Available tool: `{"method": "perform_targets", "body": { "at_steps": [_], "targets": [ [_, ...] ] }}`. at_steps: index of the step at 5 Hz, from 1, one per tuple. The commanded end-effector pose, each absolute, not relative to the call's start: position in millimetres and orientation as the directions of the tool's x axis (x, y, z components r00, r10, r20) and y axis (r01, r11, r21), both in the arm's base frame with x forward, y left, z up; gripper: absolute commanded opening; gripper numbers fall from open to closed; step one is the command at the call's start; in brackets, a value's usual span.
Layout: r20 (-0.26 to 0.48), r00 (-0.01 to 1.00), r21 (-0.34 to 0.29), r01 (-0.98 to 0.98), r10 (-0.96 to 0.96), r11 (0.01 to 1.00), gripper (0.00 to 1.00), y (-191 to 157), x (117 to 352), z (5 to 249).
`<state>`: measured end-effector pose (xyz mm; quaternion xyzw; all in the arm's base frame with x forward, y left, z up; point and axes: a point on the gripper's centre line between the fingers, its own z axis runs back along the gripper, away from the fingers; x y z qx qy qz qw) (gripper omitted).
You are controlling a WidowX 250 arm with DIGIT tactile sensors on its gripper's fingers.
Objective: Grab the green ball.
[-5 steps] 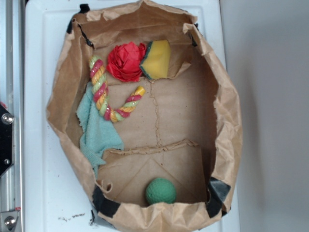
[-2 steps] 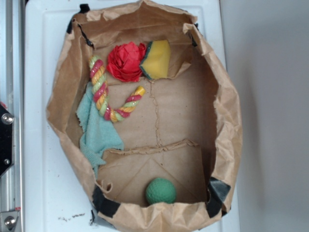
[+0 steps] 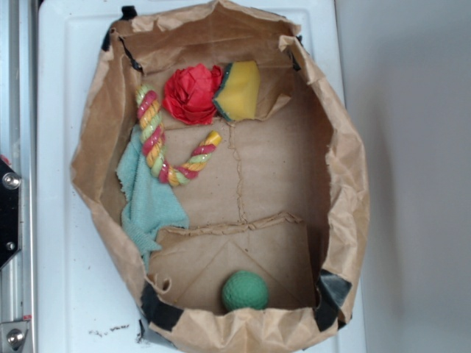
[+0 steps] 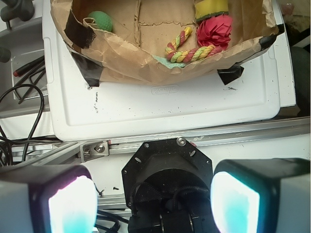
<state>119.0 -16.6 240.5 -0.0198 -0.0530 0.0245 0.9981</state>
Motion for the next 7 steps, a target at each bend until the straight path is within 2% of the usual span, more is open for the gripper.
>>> {"method": "perform_targets", "body": {
  "at_steps": [1,2,3,4,7],
  "targets": [
    [0.161,0.977,-0.082,-0.131,0.143,0.988,1.0,-12.0,209.1,256.8],
    [0.175,0.981,-0.066,-0.068,0.079,0.995,1.0,-10.7,235.7,247.6],
    [0.187,0.973,-0.017,0.137,-0.132,0.99,1.0,5.4,246.6,228.2],
    [0.156,0.919,0.005,0.366,-0.363,0.93,1.0,21.9,252.0,207.2],
    [0.156,0.919,0.005,0.366,-0.363,0.93,1.0,21.9,252.0,207.2]
  ]
}}
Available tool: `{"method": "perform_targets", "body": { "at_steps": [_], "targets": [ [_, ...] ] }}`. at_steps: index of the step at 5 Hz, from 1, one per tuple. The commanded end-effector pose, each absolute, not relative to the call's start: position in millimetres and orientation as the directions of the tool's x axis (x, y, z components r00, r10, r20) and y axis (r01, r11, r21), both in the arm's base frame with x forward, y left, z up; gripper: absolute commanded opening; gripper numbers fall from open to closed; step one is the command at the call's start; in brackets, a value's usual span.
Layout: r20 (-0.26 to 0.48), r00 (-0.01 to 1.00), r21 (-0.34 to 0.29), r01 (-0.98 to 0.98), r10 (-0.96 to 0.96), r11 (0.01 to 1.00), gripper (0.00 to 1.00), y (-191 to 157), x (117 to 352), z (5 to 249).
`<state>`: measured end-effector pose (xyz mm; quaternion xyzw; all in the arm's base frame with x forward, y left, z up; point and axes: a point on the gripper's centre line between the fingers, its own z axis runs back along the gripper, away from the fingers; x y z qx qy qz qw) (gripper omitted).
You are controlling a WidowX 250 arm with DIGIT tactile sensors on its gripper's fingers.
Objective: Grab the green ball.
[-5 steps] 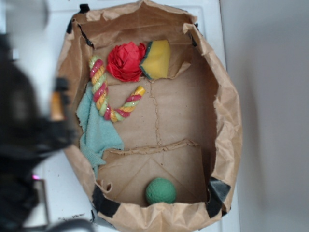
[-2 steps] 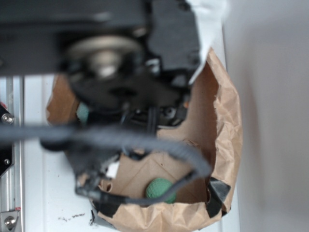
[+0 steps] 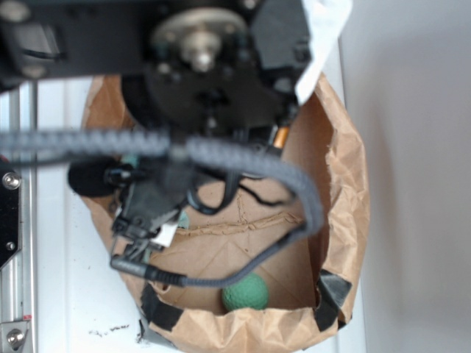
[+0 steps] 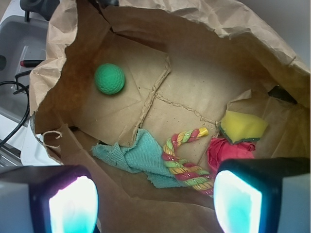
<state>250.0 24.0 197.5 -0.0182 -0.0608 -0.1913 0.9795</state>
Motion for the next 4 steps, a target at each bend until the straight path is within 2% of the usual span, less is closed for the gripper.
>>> {"method": "perform_targets", "body": {
  "at_steps": [1,2,3,4],
  "targets": [
    [0.156,0.919,0.005,0.366,-0.363,0.93,1.0,21.9,252.0,207.2],
    [0.227,0.835,0.063,0.5,-0.501,0.864,1.0,12.1,264.4,206.4],
    [0.26,0.726,0.162,0.617,-0.637,0.77,1.0,3.1,268.8,206.0],
    [0.257,0.627,0.218,0.704,-0.735,0.676,1.0,-9.5,268.8,196.9]
  ]
}}
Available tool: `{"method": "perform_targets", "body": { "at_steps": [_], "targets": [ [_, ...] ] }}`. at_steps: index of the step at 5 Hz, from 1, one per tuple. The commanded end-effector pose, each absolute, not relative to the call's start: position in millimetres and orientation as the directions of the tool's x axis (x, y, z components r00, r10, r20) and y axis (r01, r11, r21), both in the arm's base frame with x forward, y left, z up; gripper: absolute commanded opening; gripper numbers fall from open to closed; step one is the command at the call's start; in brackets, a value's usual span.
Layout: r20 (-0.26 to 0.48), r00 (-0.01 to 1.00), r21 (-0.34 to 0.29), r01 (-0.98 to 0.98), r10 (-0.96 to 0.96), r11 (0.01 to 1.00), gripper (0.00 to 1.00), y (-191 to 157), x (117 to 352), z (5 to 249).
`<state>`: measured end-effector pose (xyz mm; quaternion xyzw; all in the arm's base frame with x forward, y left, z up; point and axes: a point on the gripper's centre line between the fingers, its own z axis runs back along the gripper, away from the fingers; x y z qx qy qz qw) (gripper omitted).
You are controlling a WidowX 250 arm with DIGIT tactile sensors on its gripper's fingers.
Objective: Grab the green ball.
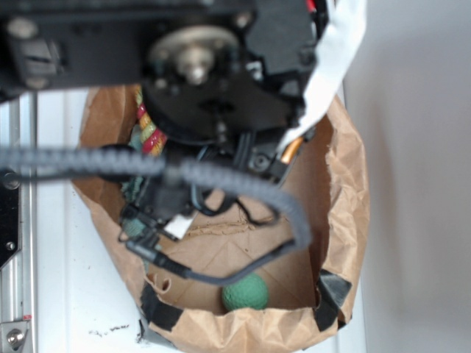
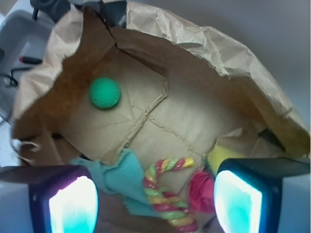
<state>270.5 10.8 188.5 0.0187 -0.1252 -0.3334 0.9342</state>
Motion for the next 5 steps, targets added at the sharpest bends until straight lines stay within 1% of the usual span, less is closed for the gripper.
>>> {"method": "perform_targets", "body": {
  "at_steps": [1,2,3,4,5],
  "targets": [
    [0.232,0.533,0.202,0.792,-0.814,0.577,1.0,-20.9,259.2,183.7],
    [0.205,0.459,0.188,0.848,-0.864,0.495,1.0,-35.6,246.9,171.4],
    [0.187,0.417,0.168,0.879,-0.89,0.447,1.0,-44.3,237.7,163.3],
    [0.192,0.399,0.139,0.894,-0.897,0.427,1.0,-49.7,236.6,158.8],
    [0.207,0.381,0.132,0.902,-0.901,0.412,1.0,-55.6,242.6,161.3]
  ]
}}
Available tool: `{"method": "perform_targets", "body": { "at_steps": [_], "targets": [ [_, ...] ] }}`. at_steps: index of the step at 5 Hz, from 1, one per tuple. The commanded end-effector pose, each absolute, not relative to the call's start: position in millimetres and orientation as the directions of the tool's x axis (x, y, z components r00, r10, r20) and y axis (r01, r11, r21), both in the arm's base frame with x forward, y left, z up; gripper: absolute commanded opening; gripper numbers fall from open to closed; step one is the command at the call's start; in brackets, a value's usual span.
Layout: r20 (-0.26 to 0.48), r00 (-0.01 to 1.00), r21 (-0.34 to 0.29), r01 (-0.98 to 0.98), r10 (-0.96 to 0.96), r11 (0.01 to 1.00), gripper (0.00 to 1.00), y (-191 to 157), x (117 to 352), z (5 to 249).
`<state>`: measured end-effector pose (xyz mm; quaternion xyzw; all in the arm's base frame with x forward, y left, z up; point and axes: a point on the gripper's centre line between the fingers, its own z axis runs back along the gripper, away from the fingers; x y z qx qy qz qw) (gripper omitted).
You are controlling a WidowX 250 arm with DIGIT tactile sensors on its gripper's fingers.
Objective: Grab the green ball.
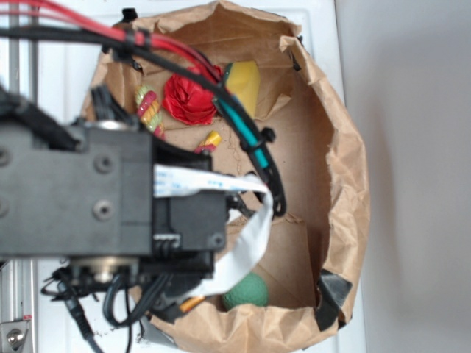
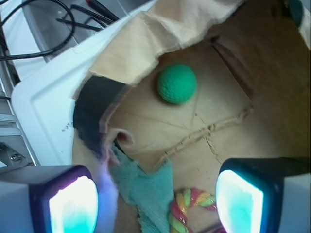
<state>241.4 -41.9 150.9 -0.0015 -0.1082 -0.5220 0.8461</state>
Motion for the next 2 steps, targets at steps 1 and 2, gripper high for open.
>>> {"method": "perform_targets", "body": {
  "at_steps": [1,2],
  "targets": [
    [0.224,0.38,0.151,0.896,-0.898,0.417,1.0,-63.2,256.1,170.4],
    [0.231,0.393,0.187,0.88,-0.89,0.437,1.0,-55.1,270.4,177.0]
  ]
}}
